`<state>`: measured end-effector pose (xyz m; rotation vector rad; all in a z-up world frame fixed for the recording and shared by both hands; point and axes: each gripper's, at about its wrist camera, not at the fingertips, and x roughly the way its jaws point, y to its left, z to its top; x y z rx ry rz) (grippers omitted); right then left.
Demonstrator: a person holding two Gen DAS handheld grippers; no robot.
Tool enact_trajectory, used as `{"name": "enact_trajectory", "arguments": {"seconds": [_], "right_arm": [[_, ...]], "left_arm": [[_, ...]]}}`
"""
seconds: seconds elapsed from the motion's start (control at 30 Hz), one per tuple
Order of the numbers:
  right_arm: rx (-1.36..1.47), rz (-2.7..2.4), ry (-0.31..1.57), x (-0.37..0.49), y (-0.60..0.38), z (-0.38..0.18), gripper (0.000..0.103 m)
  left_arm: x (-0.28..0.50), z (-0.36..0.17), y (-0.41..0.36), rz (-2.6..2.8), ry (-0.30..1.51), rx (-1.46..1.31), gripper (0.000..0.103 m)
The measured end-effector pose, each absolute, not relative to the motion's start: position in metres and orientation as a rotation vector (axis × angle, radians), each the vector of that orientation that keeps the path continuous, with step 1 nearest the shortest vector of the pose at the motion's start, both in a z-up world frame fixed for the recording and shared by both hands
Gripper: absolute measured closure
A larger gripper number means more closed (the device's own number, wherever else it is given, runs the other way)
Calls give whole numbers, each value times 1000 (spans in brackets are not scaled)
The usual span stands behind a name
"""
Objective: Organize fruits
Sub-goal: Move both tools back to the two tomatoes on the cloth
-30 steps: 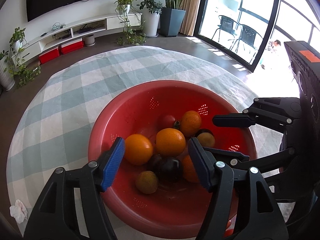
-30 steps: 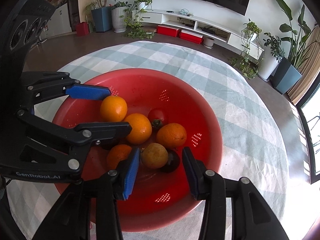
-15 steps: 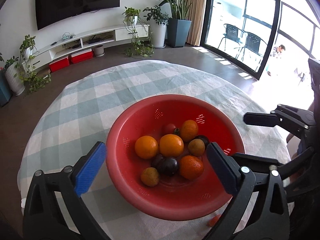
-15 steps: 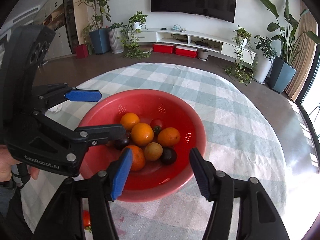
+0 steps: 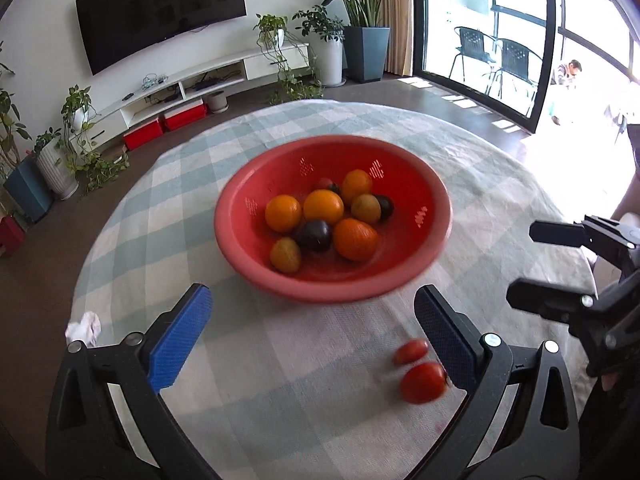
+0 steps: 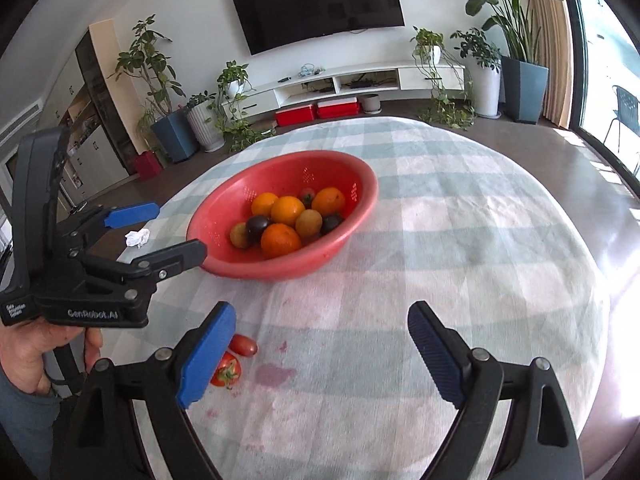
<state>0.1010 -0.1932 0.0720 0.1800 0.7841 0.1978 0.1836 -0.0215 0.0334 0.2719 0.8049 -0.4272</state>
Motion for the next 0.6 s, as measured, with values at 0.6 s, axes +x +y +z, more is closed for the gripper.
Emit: {"name": "enact_trajectory", "arguments": {"seconds": [0.6], "right_arm": [[193, 205, 789, 74, -198, 66, 13]], "left_arm": [[145, -17, -35, -361, 961, 184, 4]]}}
